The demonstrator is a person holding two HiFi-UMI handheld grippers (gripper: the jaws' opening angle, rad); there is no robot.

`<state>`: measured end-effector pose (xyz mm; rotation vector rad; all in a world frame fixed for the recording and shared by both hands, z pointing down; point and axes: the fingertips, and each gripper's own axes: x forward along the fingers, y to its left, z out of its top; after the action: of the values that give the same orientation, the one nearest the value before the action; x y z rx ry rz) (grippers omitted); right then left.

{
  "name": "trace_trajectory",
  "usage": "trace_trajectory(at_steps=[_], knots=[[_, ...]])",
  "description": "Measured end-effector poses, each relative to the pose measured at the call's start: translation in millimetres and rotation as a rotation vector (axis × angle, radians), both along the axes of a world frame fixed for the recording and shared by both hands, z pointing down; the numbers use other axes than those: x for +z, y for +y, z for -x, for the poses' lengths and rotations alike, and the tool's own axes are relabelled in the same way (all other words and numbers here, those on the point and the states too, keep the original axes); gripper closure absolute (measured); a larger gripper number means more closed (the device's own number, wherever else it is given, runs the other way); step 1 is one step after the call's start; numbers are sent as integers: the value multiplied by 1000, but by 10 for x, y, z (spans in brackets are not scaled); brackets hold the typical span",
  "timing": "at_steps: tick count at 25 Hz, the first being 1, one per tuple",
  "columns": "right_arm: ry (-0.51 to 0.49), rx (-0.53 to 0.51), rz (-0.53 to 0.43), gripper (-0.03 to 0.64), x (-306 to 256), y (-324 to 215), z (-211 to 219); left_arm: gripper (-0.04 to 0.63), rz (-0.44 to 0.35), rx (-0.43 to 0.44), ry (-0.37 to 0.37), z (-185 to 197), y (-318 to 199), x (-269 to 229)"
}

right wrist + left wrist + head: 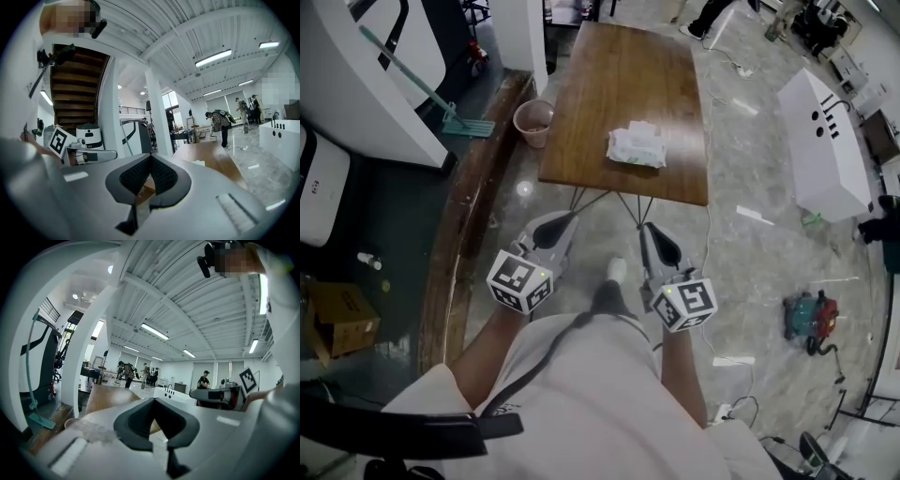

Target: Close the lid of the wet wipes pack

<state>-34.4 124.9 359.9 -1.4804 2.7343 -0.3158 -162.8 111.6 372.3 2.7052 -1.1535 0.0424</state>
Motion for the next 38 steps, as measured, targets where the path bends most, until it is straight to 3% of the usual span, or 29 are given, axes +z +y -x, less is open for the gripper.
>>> trace_trajectory(at_steps=[10, 19, 28, 38], knots=[[11, -107, 32, 607, 25, -1155, -509, 592, 15, -30, -16, -749, -1099, -63], [31, -214, 53, 607, 181, -1997, -977, 592, 20, -120, -27, -1212, -1937, 13], [37, -296, 92, 607, 410, -2362, -1063, 592, 62, -183, -52, -1269, -2200, 181], [50, -286, 105, 607, 453, -2538, -1008, 592, 84, -163, -47, -1246, -2390, 265]])
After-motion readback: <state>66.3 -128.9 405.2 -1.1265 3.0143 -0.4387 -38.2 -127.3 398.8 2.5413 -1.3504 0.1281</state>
